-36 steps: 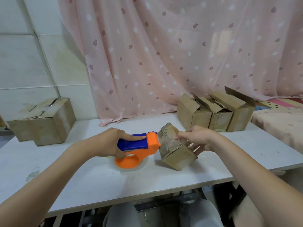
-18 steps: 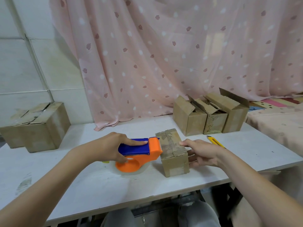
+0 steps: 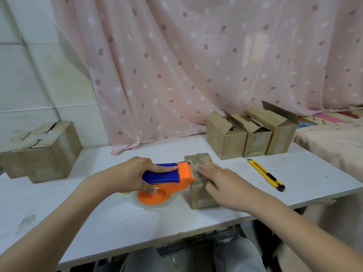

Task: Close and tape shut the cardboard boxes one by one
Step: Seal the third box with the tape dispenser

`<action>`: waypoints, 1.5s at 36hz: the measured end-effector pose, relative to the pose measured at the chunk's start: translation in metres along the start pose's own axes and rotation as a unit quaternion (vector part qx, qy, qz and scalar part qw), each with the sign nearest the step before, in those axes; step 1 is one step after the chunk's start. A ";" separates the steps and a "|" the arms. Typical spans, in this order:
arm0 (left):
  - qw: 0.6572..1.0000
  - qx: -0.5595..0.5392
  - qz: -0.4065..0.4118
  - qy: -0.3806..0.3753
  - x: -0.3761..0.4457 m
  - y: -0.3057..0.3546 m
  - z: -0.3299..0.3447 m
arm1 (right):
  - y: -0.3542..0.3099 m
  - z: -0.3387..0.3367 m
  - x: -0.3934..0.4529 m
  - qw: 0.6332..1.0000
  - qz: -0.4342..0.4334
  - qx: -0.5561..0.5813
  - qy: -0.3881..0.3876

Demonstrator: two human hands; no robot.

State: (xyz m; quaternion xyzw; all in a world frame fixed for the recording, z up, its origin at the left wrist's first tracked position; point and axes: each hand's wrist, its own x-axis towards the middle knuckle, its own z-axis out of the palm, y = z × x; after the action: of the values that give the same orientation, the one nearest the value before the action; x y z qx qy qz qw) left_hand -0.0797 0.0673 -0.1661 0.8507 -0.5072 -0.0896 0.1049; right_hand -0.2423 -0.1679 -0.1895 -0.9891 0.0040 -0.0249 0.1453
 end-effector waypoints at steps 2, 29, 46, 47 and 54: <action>1.000 0.004 -0.002 0.001 0.000 0.001 0.000 | 0.000 0.004 -0.001 0.999 -0.006 -0.044 -0.026; 0.996 -0.031 -0.056 -0.054 -0.023 -0.015 -0.019 | 0.016 0.043 0.013 0.960 -0.036 -0.275 0.033; 0.999 -0.022 -0.031 -0.018 -0.039 -0.022 -0.016 | -0.031 0.001 0.034 0.991 0.116 0.010 0.062; 0.999 -0.024 -0.028 -0.015 -0.039 -0.021 -0.017 | -0.034 0.000 0.040 0.988 0.141 0.016 0.068; 0.999 -0.008 -0.040 0.003 -0.033 -0.026 -0.015 | -0.037 0.006 0.086 0.963 0.268 0.001 -0.038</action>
State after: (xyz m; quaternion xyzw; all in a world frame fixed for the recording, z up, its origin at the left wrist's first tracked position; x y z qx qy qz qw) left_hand -0.0696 0.1096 -0.1569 0.8699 -0.4713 -0.0957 0.1096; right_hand -0.1558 -0.1322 -0.1809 -0.9517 0.2638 0.0526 0.1479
